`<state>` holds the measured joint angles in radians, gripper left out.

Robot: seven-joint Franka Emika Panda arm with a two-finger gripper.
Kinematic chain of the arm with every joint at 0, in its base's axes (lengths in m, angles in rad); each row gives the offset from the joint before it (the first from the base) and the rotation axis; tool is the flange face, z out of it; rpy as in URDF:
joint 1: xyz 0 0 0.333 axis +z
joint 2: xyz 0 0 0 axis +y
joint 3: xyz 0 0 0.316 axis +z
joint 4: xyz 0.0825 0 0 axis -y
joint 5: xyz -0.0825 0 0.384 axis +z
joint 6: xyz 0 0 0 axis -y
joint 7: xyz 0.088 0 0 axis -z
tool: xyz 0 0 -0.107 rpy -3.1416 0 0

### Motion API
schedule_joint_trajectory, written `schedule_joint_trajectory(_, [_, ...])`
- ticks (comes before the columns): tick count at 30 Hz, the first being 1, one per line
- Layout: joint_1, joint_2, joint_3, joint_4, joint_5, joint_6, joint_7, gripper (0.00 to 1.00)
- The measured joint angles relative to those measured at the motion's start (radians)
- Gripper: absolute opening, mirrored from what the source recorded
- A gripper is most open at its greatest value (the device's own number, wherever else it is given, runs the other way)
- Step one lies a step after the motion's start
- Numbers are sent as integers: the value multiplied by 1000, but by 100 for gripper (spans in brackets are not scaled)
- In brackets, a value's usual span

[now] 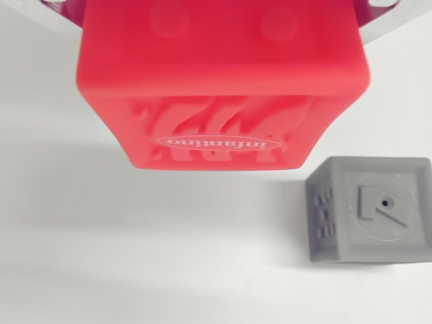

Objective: Destack cube

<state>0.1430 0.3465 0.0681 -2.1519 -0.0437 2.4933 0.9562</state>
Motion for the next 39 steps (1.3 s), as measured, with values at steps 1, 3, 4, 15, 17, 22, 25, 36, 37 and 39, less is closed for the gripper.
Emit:
schedule_joint_trajectory(1, [-3,-1,0,-2,0,1,-3,0])
schedule_joint_trajectory(3, [-8,-3,0,-6,0,3,-9,0])
schedule_joint_trajectory(4, [-12,-4,0,-9,0,5,-13,0])
schedule_joint_trajectory(15, [-47,-13,-1,-37,1,23,-53,0])
schedule_joint_trajectory(17, [-54,-15,-1,-42,1,26,-60,0])
schedule_joint_trajectory(22, [-70,-19,-1,-52,1,33,-78,0])
schedule_joint_trajectory(25, [-81,-21,-2,-59,2,37,-91,0])
schedule_joint_trajectory(36, [-116,-29,-3,-80,2,51,-132,0])
schedule_joint_trajectory(37, [-120,-29,-3,-82,3,53,-136,0])
schedule_joint_trajectory(39, [-126,-30,-3,-86,3,55,-143,0])
